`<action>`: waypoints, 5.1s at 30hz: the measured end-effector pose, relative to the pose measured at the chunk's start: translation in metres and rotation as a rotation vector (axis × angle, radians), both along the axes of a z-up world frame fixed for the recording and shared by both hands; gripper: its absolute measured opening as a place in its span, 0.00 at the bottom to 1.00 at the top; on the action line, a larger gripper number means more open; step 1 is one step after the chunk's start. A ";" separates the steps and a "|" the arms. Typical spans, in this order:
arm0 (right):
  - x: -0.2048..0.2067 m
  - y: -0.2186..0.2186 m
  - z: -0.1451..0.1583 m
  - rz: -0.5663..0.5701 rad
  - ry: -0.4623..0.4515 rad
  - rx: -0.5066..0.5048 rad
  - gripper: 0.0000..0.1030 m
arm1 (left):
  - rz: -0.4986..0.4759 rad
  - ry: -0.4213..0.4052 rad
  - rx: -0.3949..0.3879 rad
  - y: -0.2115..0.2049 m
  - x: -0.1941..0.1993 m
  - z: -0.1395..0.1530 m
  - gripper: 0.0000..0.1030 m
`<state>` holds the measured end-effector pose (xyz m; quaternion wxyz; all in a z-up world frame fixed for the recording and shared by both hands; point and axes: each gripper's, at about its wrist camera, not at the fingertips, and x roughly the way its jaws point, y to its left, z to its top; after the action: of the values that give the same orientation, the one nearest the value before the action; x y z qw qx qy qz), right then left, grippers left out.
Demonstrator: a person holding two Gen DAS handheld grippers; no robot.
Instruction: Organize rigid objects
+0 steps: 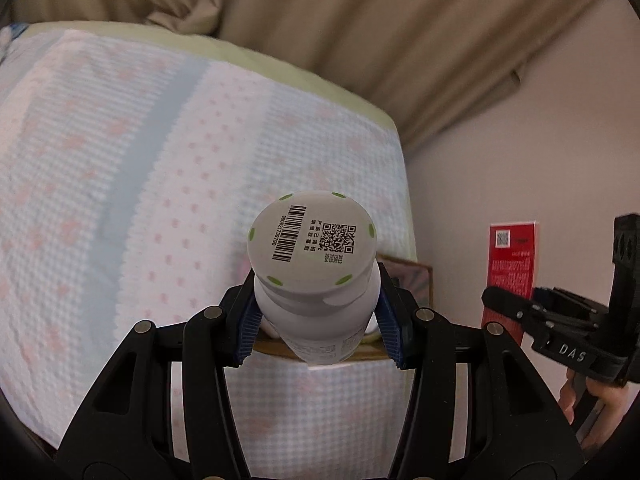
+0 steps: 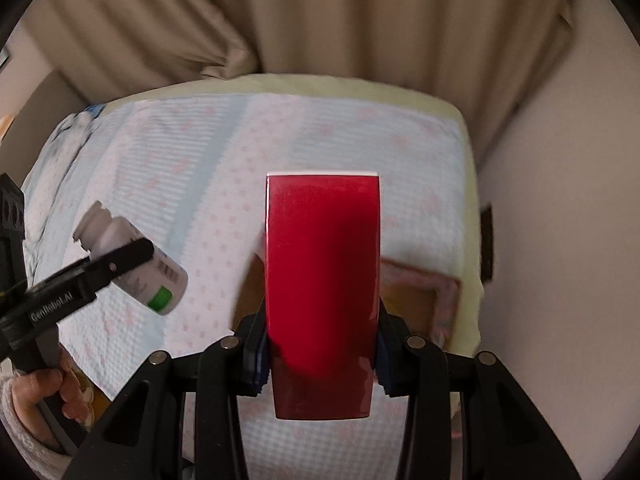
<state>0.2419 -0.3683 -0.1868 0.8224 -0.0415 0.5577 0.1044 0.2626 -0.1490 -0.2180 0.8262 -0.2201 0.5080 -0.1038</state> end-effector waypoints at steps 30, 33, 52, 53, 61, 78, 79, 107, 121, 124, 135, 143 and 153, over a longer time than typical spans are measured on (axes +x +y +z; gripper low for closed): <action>0.066 -0.062 -0.221 -0.126 0.404 0.291 0.44 | -0.475 0.230 0.398 -0.115 0.046 -0.179 0.66; 0.073 -0.072 -0.221 -0.214 0.423 0.302 1.00 | -0.493 0.155 0.412 -0.116 0.038 -0.166 1.00; 0.039 -0.091 -0.194 -0.338 0.343 0.247 1.00 | -0.508 0.183 0.399 -0.109 0.023 -0.152 1.00; 0.036 -0.091 -0.191 -0.342 0.340 0.244 1.00 | -0.508 0.178 0.399 -0.109 0.022 -0.149 1.00; 0.020 -0.073 -0.128 -0.364 0.216 0.237 1.00 | -0.451 0.074 0.345 -0.076 0.008 -0.078 1.00; -0.142 0.094 0.143 -0.231 -0.522 0.123 1.00 | -0.099 -0.500 0.378 0.099 -0.124 0.195 1.00; -0.154 0.104 0.153 -0.223 -0.566 0.102 1.00 | -0.072 -0.529 0.400 0.109 -0.138 0.204 1.00; -0.249 0.147 0.183 -0.264 -0.838 0.011 1.00 | 0.056 -0.743 0.459 0.149 -0.246 0.233 1.00; -0.248 0.151 0.179 -0.252 -0.838 0.020 1.00 | 0.076 -0.737 0.446 0.155 -0.249 0.236 1.00; -0.247 0.152 0.180 -0.248 -0.837 0.023 1.00 | 0.079 -0.735 0.446 0.157 -0.249 0.236 1.00; -0.248 0.157 0.179 -0.236 -0.832 0.026 1.00 | 0.102 -0.741 0.448 0.161 -0.249 0.238 1.00; -0.250 0.160 0.181 -0.228 -0.841 0.022 1.00 | 0.118 -0.763 0.497 0.159 -0.252 0.238 1.00; -0.249 0.160 0.180 -0.228 -0.844 0.017 1.00 | 0.126 -0.774 0.517 0.159 -0.249 0.236 1.00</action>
<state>-0.0068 -0.2079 -0.0068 0.9848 -0.0120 0.1730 -0.0087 0.0138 0.0097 0.0178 0.9873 0.0176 0.1576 0.0020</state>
